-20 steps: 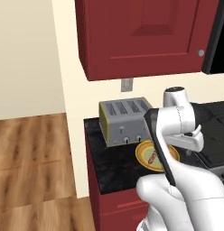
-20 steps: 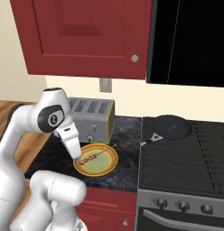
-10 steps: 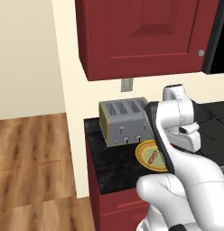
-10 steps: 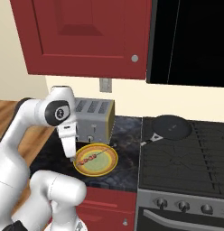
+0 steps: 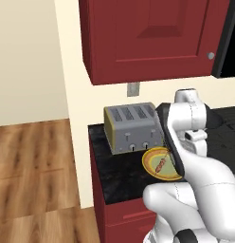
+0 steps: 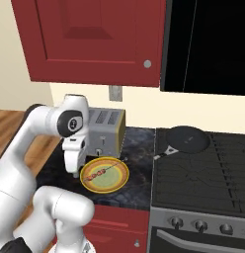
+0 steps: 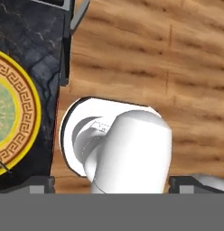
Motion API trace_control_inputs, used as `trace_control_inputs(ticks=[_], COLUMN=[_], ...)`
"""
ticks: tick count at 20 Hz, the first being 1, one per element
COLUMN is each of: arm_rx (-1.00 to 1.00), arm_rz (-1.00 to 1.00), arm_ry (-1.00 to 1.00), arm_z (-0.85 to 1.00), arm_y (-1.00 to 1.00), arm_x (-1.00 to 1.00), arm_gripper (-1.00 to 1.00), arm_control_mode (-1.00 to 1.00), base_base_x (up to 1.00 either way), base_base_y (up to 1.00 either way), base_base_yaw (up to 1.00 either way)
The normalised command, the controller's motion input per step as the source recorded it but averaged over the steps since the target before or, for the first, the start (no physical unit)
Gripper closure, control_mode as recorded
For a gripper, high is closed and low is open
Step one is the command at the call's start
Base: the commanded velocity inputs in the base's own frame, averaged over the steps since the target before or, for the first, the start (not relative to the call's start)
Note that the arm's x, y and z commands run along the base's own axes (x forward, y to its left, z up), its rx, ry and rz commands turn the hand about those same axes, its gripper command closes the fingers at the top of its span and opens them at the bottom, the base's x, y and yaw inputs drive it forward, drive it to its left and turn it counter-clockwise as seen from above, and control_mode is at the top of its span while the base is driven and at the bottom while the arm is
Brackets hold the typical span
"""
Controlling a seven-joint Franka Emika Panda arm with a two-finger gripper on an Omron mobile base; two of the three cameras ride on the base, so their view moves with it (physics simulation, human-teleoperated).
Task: Place the cold items (sweet potato and peach) from the fridge in one tupperware on the dining counter. Place the warm items (hot dog and kebab skewer) in the stove area in another tupperware.
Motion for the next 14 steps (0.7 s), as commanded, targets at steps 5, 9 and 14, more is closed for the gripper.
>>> trace_control_inputs(ticks=[5,9,14], arm_rx=[0.0,0.0,0.0], arm_rz=[-0.25,0.14,0.7], arm_ry=[0.01,0.0,-0.08], arm_z=[-0.13,-0.25,-0.24], arm_y=[0.0,0.0,0.0], arm_x=[0.01,0.2,0.31], arm_gripper=[-1.0,-1.0,-1.0], arm_control_mode=[-1.0,-1.0,-1.0], base_base_x=[0.0,0.0,0.0], base_base_y=[0.0,0.0,0.0], base_base_yaw=[0.0,0.0,0.0])
